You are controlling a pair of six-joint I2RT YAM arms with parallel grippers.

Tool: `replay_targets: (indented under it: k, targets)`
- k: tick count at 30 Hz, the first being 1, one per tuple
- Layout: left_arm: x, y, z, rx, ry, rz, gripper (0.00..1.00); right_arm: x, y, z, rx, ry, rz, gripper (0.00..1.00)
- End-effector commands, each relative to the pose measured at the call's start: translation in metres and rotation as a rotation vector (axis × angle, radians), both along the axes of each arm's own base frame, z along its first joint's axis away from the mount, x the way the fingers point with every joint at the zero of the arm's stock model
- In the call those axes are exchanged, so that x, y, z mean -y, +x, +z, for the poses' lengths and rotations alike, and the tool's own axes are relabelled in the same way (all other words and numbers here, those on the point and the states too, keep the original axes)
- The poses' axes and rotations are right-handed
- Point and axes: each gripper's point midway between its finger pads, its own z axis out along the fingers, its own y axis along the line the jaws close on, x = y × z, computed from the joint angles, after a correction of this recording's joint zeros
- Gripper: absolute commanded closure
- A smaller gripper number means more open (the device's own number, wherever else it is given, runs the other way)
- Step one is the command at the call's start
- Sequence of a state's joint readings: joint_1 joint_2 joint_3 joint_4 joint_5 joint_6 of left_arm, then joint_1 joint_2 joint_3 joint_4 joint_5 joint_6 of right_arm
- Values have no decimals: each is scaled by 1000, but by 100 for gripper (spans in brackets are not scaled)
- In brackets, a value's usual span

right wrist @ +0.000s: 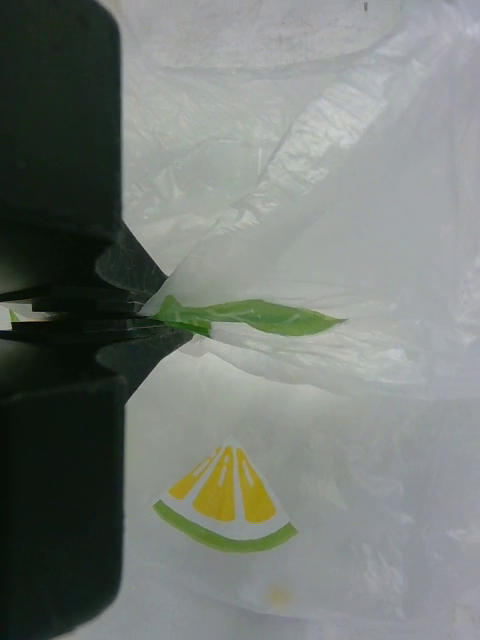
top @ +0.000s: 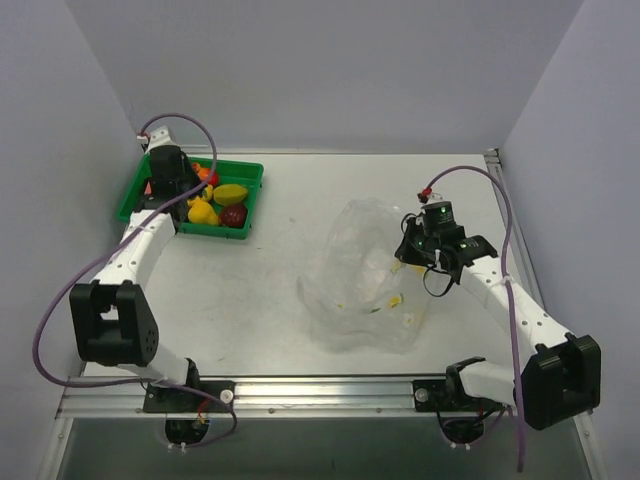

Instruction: Untie the knot of the plastic bag and take out the fruit

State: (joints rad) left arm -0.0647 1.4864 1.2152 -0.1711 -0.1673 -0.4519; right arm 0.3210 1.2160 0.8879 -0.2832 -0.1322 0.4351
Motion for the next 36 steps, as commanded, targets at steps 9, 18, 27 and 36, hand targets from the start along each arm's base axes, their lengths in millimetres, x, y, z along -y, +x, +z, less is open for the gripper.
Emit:
replay_targets:
  k: [9, 18, 27, 36]
  targets:
    - [-113, 102, -9, 127, 38, 217, 65, -2, -12, 25, 53, 13, 88, 100]
    - [-106, 110, -13, 123, 40, 155, 5, 2, -9, 25, 54, -9, 70, 100]
    - [-87, 24, 58, 146, 6, 135, 2, 11, -10, 51, 123, -13, 25, 75]
    - [-60, -123, 109, 149, 76, 80, 3, 29, -29, 95, 224, -35, -22, 0]
